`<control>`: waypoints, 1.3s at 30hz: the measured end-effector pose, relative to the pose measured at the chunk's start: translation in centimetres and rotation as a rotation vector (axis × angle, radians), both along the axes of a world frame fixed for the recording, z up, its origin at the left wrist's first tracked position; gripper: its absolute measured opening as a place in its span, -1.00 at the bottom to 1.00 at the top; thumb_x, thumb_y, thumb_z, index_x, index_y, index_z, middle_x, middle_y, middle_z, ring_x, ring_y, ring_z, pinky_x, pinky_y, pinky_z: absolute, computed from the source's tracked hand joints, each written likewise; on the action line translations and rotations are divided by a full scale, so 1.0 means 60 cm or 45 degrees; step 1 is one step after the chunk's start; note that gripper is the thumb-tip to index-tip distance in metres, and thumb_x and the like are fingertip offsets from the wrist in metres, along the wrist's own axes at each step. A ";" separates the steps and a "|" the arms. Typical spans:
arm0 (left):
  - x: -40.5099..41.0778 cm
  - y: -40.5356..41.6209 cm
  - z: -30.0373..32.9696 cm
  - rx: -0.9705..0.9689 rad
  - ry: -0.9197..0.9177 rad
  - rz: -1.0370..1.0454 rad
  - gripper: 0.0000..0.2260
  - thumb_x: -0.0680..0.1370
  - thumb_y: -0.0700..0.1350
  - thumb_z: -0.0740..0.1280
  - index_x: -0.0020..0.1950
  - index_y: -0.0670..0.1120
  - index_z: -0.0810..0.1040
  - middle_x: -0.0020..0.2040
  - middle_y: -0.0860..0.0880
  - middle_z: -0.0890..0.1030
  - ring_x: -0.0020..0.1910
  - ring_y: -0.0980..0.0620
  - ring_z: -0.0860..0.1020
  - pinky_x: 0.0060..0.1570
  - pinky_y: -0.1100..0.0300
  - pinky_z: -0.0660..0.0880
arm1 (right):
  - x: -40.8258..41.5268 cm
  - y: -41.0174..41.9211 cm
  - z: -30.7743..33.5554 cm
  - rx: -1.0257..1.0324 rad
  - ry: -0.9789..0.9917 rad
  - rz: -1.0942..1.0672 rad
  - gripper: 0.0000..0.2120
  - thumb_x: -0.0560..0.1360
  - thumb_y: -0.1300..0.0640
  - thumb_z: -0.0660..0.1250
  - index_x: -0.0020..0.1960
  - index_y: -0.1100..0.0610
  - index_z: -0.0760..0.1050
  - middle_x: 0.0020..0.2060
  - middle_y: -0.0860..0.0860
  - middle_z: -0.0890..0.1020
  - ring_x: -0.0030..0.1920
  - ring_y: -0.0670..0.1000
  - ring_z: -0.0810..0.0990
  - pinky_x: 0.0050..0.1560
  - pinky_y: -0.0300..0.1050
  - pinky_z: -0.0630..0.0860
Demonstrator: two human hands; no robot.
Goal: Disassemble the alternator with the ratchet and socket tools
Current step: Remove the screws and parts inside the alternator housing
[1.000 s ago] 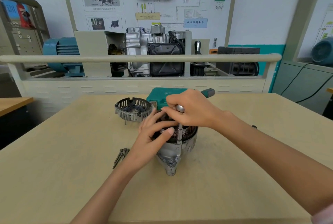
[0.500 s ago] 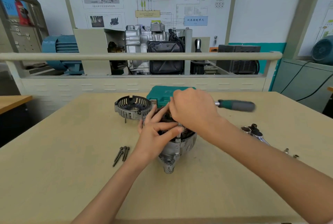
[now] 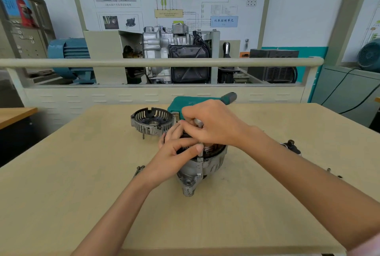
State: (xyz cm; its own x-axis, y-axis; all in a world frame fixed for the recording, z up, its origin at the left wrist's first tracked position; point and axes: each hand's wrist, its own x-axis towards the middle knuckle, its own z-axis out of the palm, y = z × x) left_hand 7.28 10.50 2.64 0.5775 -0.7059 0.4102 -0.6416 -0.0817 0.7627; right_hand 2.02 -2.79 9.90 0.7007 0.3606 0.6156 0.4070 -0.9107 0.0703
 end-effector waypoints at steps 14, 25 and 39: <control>-0.002 -0.029 -0.026 -0.270 -0.120 0.229 -0.81 0.39 0.02 0.33 -0.05 0.23 0.62 0.35 0.18 0.36 0.47 0.04 0.17 0.43 -0.18 -0.02 | 0.004 0.040 -0.024 -0.019 -0.158 -0.975 -0.77 0.57 0.06 0.10 -0.23 0.11 0.23 -0.48 -0.02 0.19 -0.45 0.00 0.24 -0.50 -0.18 0.00; 0.009 -0.020 -0.019 -0.161 -0.683 0.220 -0.66 0.51 0.11 0.22 -0.07 -0.14 0.61 -0.01 -0.02 0.47 0.02 0.07 0.38 0.07 0.12 0.28 | -0.001 0.003 -0.007 0.002 -0.022 -0.267 -0.74 0.53 0.06 0.22 -0.30 0.04 0.25 -0.50 -0.13 0.30 -0.41 -0.01 0.34 -0.38 -0.12 0.25; 0.003 -0.020 -0.026 -0.260 -0.684 0.216 -0.68 0.52 0.03 0.23 -0.06 -0.18 0.66 -0.18 -0.05 0.53 -0.10 0.07 0.40 -0.02 0.10 0.32 | 0.009 -0.021 -0.013 0.216 0.068 -0.018 -0.69 0.52 0.11 0.29 -0.33 0.05 0.26 -0.52 -0.15 0.30 -0.47 -0.17 0.29 -0.36 -0.15 0.22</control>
